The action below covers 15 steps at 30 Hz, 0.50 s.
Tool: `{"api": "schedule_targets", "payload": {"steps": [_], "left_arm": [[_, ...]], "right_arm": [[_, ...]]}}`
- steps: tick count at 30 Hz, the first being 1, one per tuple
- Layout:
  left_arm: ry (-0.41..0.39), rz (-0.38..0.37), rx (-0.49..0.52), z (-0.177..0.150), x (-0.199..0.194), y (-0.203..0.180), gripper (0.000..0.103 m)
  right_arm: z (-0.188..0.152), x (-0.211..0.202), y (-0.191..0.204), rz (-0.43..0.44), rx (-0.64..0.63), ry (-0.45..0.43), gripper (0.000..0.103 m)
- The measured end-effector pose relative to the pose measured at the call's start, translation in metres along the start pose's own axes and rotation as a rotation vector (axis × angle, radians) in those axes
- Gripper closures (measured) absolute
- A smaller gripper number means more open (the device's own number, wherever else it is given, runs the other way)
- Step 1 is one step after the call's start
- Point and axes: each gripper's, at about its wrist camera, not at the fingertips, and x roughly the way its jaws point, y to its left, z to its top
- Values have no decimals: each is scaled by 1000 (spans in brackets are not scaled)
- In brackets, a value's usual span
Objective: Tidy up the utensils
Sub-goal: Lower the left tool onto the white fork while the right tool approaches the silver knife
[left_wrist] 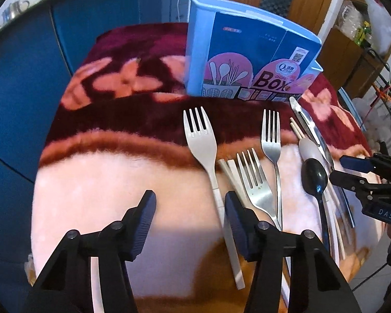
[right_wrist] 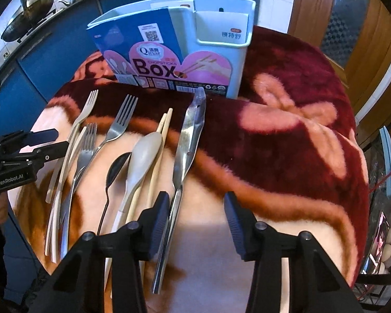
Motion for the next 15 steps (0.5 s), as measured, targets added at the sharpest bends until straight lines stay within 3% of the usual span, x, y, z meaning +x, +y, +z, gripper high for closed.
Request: {"api": "schedule_targets", "payload": {"steps": [8, 10, 13, 15], "left_arm": [[35, 7, 37, 17, 11, -3, 55], [34, 0, 24, 20, 12, -1, 62], [34, -25, -4, 24, 12, 5, 80], [37, -44, -20, 25, 12, 8, 87]], "right_arm": [[19, 8, 0, -25, -30, 43, 56], [23, 10, -1, -26, -27, 48, 57], [25, 12, -2, -28, -23, 48, 67], [25, 10, -1, -34, -27, 47, 80]]}}
